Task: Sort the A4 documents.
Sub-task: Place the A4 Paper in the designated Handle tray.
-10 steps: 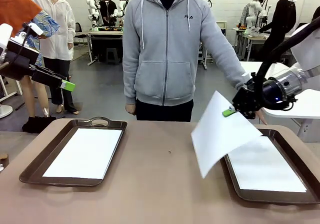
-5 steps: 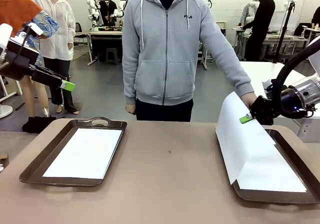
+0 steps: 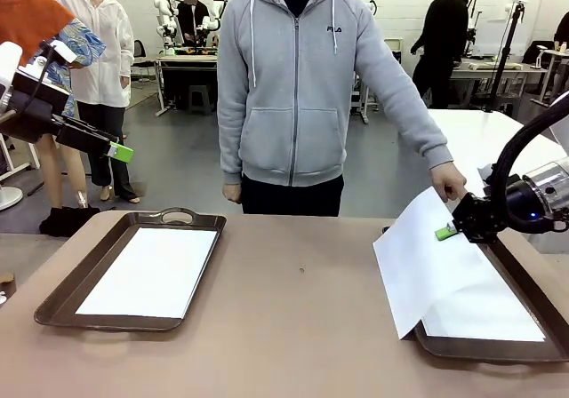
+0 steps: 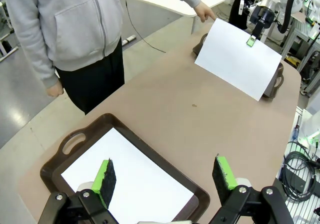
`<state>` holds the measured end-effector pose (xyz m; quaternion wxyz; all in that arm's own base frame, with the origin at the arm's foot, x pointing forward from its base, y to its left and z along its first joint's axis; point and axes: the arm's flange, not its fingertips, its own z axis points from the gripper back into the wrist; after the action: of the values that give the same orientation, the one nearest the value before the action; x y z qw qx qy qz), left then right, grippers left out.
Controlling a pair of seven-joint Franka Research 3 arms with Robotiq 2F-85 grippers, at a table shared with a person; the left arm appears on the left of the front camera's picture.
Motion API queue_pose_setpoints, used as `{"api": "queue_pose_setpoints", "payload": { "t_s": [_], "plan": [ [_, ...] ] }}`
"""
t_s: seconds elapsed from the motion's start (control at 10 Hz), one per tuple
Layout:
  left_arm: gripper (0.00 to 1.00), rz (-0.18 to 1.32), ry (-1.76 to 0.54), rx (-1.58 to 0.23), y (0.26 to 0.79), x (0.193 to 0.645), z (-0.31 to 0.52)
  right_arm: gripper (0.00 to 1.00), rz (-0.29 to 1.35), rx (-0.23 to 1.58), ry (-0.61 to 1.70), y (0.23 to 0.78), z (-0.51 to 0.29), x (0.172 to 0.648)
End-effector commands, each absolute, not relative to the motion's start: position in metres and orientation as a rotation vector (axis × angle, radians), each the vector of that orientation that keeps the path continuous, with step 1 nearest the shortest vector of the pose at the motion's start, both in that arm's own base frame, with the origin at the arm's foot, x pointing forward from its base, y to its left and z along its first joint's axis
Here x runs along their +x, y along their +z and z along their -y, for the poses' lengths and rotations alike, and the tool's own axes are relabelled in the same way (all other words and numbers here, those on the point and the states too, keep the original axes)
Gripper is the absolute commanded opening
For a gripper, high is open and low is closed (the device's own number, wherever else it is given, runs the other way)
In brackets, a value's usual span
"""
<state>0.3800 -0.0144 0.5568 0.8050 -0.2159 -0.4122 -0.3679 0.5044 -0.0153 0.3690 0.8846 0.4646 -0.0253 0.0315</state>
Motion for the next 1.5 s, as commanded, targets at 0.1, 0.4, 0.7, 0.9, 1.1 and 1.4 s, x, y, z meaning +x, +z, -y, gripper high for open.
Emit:
{"api": "queue_pose_setpoints", "payload": {
  "t_s": [0.1,0.4,0.7,0.9,1.1,1.4],
  "plan": [
    [1.0,0.891,-0.791,-0.473,0.556,0.38,0.014,0.01,0.064,0.899,0.056,0.365,0.039,0.506],
    [1.0,0.891,-0.791,-0.473,0.556,0.38,0.014,0.01,0.027,0.835,0.045,0.357,0.054,0.511],
    [1.0,0.891,-0.791,-0.473,0.556,0.38,0.014,0.01,-0.007,0.76,0.044,0.351,0.067,0.518],
    [1.0,0.891,-0.791,-0.473,0.556,0.38,0.014,0.01,-0.004,0.743,0.037,0.35,0.075,0.521],
    [1.0,0.891,-0.791,-0.473,0.556,0.38,0.014,0.01,-0.003,0.739,0.02,0.346,0.083,0.522],
    [1.0,0.891,-0.791,-0.473,0.556,0.38,0.014,0.01,-0.022,0.717,0.013,0.334,0.083,0.523]
  ]
}}
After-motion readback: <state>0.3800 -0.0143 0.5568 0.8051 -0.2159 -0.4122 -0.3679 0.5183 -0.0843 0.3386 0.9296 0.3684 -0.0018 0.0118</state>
